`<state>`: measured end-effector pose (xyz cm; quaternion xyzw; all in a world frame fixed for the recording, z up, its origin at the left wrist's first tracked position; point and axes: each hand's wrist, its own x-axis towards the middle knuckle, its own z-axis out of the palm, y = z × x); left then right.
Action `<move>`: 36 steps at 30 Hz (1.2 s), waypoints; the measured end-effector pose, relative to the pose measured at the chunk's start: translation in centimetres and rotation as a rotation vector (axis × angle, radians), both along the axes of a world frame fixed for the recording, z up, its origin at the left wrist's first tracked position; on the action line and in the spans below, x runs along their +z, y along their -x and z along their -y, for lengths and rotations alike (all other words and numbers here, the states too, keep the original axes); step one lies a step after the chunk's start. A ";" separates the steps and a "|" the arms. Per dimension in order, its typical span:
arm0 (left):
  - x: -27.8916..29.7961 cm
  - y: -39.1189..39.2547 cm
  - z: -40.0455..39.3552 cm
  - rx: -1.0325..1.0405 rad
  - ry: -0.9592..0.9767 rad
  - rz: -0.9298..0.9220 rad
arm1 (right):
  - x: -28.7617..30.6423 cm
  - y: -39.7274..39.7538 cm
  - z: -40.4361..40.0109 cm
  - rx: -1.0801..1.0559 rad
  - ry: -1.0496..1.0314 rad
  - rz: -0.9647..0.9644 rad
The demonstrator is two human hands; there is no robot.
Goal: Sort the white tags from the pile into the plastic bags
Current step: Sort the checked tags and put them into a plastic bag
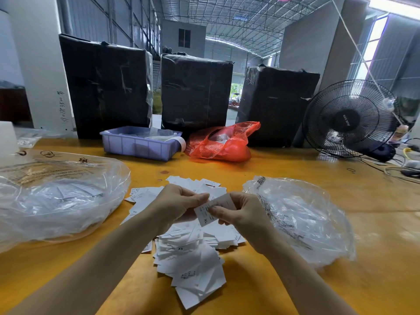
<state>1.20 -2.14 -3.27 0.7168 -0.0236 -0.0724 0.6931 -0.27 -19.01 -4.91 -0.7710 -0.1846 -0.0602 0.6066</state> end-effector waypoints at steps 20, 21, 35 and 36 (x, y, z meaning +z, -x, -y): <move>-1.1 1.0 2.7 0.335 0.283 0.105 | 0.0 0.5 -1.0 -0.055 0.069 -0.020; -1.0 1.1 2.7 0.341 0.297 0.094 | 0.1 0.4 -0.9 -0.071 0.039 0.009; 0.0 0.6 0.8 -0.056 -0.023 -0.064 | 0.5 -0.6 0.7 -0.215 -0.257 -0.055; 0.1 0.6 0.5 -0.088 -0.061 -0.071 | 0.5 -0.6 0.7 -0.228 -0.273 -0.065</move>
